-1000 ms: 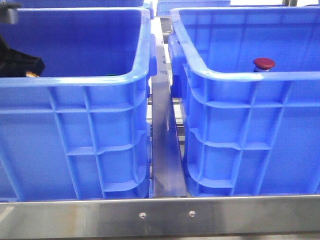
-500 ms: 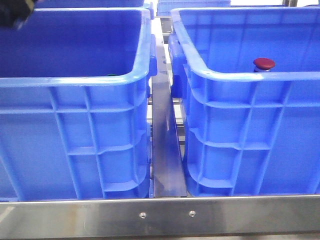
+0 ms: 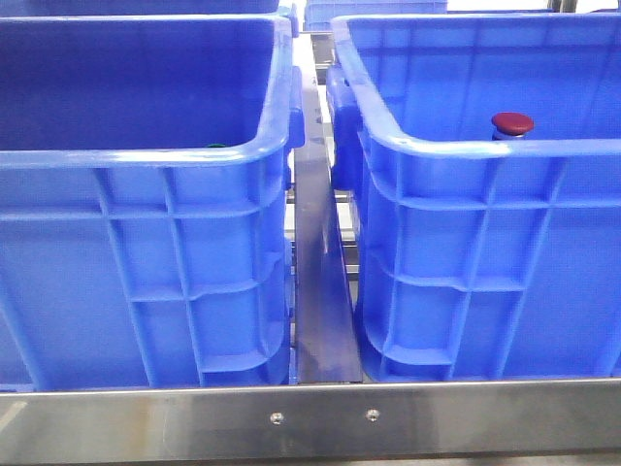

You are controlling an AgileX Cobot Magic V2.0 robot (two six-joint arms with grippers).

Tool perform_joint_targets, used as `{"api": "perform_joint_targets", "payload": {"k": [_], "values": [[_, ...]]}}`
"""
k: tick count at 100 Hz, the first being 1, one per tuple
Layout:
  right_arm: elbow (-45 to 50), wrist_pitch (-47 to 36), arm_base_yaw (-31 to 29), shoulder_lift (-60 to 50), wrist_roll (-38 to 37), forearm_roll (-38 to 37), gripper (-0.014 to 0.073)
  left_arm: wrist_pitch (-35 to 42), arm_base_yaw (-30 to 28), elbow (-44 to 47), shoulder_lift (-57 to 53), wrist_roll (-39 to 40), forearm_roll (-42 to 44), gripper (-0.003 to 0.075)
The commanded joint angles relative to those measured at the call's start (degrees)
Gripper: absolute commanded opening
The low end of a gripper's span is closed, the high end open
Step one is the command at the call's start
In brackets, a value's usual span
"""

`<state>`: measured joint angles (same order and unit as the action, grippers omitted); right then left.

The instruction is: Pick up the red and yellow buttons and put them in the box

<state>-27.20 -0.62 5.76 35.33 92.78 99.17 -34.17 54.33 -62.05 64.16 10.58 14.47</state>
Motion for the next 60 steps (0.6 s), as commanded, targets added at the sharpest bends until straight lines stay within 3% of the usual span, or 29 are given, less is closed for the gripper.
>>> {"api": "perform_joint_targets", "payload": {"k": [1, 7, 19, 26, 34, 60], "values": [[-1.71, 2.08, -0.33, -0.03, 0.57, 1.49, 0.0048, 5.54, 2.24, -1.67, -1.25, -0.01, 1.86, -0.0019], [-1.71, 3.50, -0.33, -0.03, 0.57, 2.25, 0.0150, 5.56, 2.50, -1.67, -1.25, -0.01, 1.86, -0.0019], [-1.71, 7.89, -0.33, -0.03, 0.57, 3.46, 0.0445, 5.56, 2.50, -1.67, -1.25, -0.01, 1.86, -0.0019], [-1.71, 11.88, -0.33, -0.03, 0.52, 5.94, 0.0563, 5.46, 2.50, -1.67, -1.25, -0.01, 1.86, -0.0019], [-1.71, 17.76, -0.33, 0.26, -0.23, 11.03, 0.0600, 5.46, 2.50, -1.67, -1.25, -0.01, 1.86, -0.0019], [-4.32, 38.74, -0.33, 8.14, -16.68, 11.04, 0.0590, 5.46, 2.50, -1.67, -1.25, -0.01, 1.86, -0.0019]]}}
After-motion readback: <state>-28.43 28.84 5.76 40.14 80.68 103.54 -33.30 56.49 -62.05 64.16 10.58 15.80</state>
